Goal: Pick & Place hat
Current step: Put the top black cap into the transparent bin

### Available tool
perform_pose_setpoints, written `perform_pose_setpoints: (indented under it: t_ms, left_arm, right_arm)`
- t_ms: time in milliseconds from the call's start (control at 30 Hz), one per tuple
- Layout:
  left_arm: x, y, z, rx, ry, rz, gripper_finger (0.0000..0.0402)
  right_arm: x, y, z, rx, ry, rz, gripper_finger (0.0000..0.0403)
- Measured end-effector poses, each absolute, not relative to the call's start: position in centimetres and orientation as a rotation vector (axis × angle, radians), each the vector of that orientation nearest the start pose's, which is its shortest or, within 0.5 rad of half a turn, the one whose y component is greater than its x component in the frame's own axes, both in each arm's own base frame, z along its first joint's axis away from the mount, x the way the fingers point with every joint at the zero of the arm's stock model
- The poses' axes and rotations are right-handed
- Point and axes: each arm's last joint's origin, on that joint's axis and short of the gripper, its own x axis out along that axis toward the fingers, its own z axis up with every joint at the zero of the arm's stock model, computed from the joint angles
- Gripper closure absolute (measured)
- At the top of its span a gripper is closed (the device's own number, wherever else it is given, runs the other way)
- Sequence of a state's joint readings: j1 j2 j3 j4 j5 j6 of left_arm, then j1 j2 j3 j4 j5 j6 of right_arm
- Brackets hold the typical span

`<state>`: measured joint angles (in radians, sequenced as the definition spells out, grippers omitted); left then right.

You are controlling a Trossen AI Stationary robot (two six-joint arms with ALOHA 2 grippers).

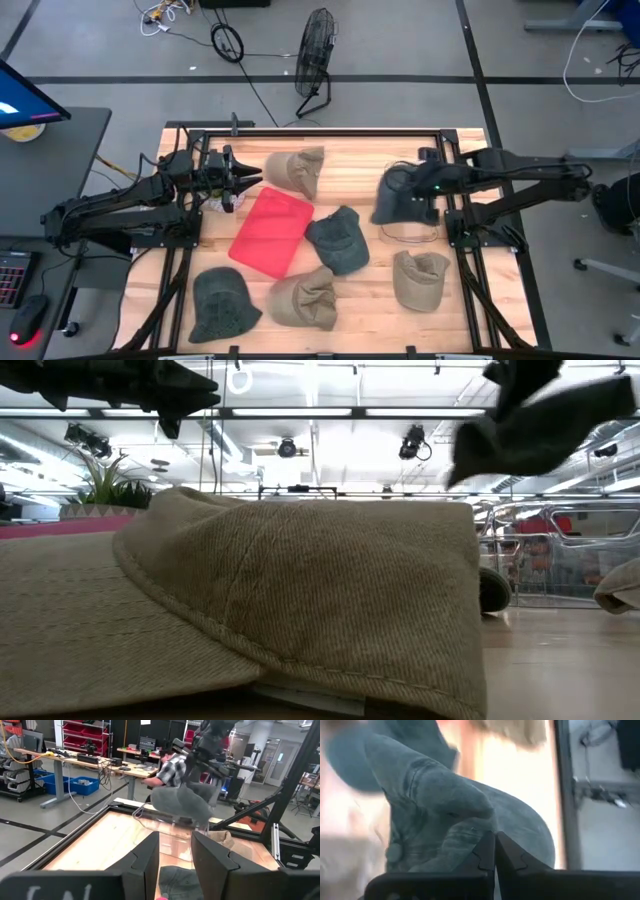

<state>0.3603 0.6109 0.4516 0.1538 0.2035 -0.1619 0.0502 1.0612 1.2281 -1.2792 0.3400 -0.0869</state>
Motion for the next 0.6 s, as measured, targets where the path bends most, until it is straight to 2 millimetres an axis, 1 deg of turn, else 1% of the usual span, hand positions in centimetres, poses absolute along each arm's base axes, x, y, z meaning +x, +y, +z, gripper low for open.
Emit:
perform_pose_setpoints:
  t_ms: [67, 167, 300, 367, 467, 600]
  left_arm:
    - [14.4, 4.8, 27.5, -0.163, -0.007, 0.157, 0.0285]
    - [14.4, 4.8, 27.5, -0.164, -0.005, 0.157, 0.0285]
    - [14.4, 4.8, 27.4, -0.167, -0.004, 0.158, 0.0285]
    - [14.4, 4.8, 27.4, -0.171, -0.005, 0.158, 0.0284]
    - [14.4, 4.8, 27.4, -0.173, -0.005, 0.158, 0.0285]
    - [14.4, 4.8, 27.4, -0.173, -0.004, 0.158, 0.0284]
  right_arm:
    - [15.9, -0.3, 34.3, -0.313, 1.166, -0.234, 0.0401]
    - [15.8, -0.6, 33.0, -0.311, 1.218, -0.242, 0.0401]
    - [16.0, -0.9, 29.8, -0.333, 1.325, -0.259, 0.0401]
    - [16.3, -1.0, 28.5, -0.344, 1.322, -0.288, 0.0401]
    - [17.0, -0.9, 26.9, -0.375, 1.286, -0.238, 0.0401]
    - [17.4, -0.9, 26.0, -0.469, 1.273, -0.15, 0.0401]
